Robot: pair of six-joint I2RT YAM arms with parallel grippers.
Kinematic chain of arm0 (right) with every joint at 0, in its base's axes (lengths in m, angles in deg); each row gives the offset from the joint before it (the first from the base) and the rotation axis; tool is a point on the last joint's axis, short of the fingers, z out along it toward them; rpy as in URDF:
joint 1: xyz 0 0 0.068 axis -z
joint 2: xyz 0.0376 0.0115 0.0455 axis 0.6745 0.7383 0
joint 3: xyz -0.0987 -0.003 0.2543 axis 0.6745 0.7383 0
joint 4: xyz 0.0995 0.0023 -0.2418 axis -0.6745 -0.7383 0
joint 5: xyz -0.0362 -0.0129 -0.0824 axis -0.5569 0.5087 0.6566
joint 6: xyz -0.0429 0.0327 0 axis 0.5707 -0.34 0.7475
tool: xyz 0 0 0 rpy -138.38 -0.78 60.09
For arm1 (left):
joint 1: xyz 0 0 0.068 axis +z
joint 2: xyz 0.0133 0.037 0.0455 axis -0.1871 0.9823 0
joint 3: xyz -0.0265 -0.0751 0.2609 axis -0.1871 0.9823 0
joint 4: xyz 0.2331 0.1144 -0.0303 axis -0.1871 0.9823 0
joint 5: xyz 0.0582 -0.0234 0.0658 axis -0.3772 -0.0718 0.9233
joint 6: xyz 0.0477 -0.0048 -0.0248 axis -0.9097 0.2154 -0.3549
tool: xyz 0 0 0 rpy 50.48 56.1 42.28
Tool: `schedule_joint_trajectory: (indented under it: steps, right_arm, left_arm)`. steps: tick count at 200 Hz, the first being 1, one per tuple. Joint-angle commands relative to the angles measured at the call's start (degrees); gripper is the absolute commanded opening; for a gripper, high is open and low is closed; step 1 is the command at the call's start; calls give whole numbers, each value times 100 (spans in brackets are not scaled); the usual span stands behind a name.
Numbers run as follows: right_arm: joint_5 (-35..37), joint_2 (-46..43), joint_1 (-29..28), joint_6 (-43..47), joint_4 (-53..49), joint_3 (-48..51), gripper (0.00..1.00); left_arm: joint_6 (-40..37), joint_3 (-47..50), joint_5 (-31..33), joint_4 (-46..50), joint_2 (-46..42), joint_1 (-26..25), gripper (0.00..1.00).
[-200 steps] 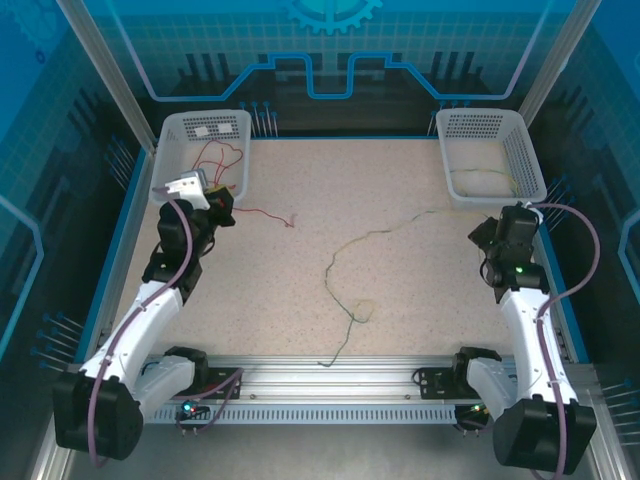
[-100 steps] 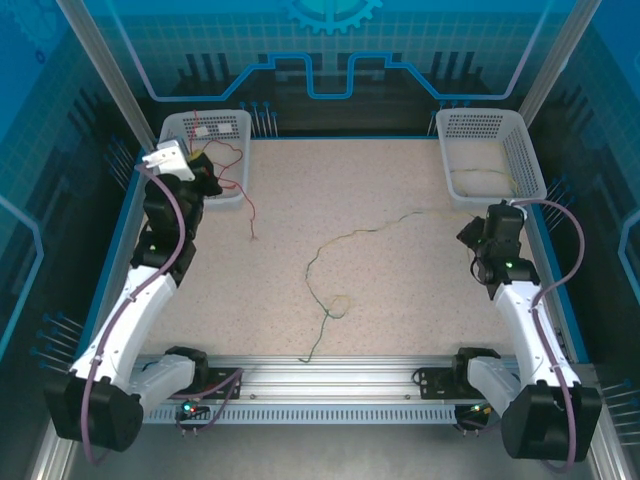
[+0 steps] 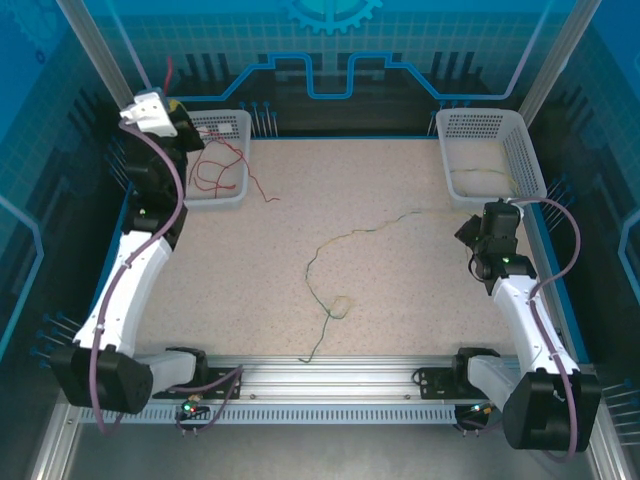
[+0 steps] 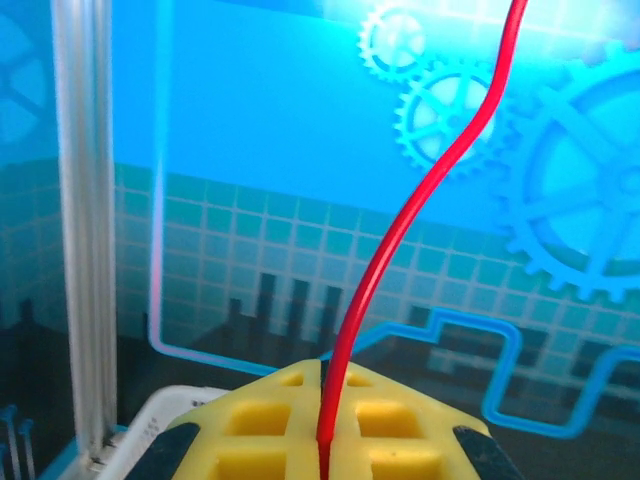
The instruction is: Untangle the cables
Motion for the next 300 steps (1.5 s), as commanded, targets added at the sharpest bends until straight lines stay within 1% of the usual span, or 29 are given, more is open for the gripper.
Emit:
schedule_joint_trajectory:
  steps: [1,16,58,81,93,132,145,160,176,194,220,234,247,272,286,300]
  right_arm:
    - [13,15,-80,49,151,-65,0]
    - [25,-19,-80,99,112,-56,0]
    - [67,-126,-80,157,65,-16,0]
    - [60,-153,-78,172,39,-34,0]
    - [76,-169,-77,186,19,-56,0]
    - [-14,-103,-77,132,98,-72,0]
    - [-66,-58,-80,122,107,-96,0]
    - [-102,-39,-80,135,91,-135,0]
    - [-89,-63,-80,178,39,-178,0]
    - [-57,-107,-80,192,15,-179,0]
    - [-50,-156,-80,192,-6,-145,0]
    - [-50,-162,-81,208,-16,-144,0]
    - [-63,-162,-80,210,-25,-144,0]
    - [-74,-178,-80,227,-34,-154,0]
    - [-115,-205,-80,221,-30,-137,0]
    - [-250,-223,-88,176,-12,-122,0]
  left_arm:
    - [-266,-391,-88,-377,457,251,0]
    - [-334,-773,-82,-260,822,423,0]
    - [41,-1525,-337,-33,1674,1103,0]
    - [173,-1799,-366,96,2100,1330,0]
    - [217,-1954,-527,207,2288,1412,0]
    - [71,-2089,-562,246,2986,1424,0]
    - [54,-2105,-745,286,3280,1422,0]
    - [105,-2257,-836,550,3664,1383,0]
    - [109,-2410,-732,882,4006,1295,0]
    - [88,-2468,-562,1184,4264,1166,0]
    - [42,-2519,-615,1481,4584,951,0]
    - [22,-2854,-505,1975,4876,850,0]
    - [107,-3230,-654,2446,5191,826,0]
    - [215,-4200,-690,3497,5863,844,0]
    - [283,-4708,-533,4037,6211,844,0]
    - [314,-5028,-479,4322,6460,853,0]
